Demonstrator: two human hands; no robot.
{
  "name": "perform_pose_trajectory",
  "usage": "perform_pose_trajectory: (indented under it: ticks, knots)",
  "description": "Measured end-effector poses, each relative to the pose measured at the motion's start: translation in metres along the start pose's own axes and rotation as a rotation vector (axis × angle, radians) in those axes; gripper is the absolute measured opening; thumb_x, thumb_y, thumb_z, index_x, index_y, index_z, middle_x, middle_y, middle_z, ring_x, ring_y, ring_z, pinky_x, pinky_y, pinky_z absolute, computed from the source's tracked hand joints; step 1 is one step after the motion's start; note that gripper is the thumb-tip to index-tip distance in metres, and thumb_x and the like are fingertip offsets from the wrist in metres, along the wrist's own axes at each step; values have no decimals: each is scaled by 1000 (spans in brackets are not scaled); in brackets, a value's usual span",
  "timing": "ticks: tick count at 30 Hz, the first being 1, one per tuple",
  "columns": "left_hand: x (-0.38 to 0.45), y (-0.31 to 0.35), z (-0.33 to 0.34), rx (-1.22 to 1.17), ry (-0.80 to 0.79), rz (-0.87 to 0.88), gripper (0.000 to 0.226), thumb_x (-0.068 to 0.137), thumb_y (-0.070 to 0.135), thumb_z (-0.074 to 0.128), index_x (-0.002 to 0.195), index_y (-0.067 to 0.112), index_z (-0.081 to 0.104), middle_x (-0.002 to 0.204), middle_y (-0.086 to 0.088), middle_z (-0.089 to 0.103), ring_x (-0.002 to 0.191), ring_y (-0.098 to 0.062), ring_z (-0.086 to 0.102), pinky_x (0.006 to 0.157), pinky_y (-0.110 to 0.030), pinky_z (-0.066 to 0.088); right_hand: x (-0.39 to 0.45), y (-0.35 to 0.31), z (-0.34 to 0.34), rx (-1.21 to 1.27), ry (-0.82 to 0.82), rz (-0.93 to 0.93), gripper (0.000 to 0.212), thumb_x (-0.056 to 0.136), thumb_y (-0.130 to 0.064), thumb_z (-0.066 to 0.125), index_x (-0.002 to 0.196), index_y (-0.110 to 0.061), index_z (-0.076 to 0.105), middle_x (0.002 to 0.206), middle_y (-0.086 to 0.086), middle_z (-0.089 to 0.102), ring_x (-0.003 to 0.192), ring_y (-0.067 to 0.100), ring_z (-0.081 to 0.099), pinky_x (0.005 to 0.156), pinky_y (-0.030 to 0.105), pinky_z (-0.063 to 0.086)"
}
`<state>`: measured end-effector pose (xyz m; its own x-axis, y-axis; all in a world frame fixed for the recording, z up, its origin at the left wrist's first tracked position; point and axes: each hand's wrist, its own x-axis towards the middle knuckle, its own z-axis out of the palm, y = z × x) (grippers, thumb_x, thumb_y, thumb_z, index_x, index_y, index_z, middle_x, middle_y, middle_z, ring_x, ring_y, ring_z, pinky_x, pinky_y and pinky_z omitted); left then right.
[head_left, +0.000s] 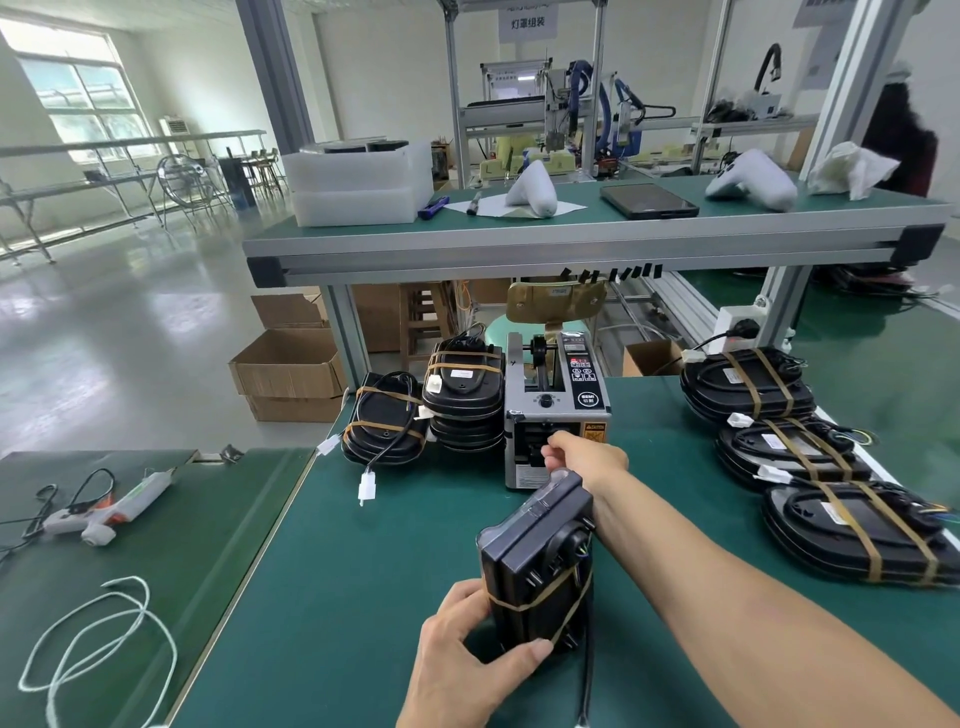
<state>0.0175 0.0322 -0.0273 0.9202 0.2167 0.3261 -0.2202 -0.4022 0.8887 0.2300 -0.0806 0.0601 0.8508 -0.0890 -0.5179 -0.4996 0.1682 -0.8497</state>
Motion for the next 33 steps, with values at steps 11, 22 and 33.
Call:
perform_pose_trajectory:
  ticks: [11,22,33]
  knots:
    - [0,-3,2,27,-4,0,39,65,44,91,101,53,81,119,21,73,112,-4,72,92,-5,47,-8,-1,-4,17,17,32,9,86,-1,72,93,5,74,70,11,73,33,7,55,32,13,38]
    - [-1,-9,3,16,-3,-1,39,66,48,92,103,50,81,116,17,74,111,-9,73,93,-12,50,-49,1,-79,23,-418,-281,17,89,-18,78,75,-27,81,88,0,77,79,8,70,73,25,51]
    - [-2,-10,3,7,0,-1,36,67,45,92,102,47,82,117,16,75,111,-10,73,92,-14,51,-111,-27,-85,-527,-586,-553,15,86,-11,82,73,-19,80,119,-10,73,99,5,75,91,22,48]
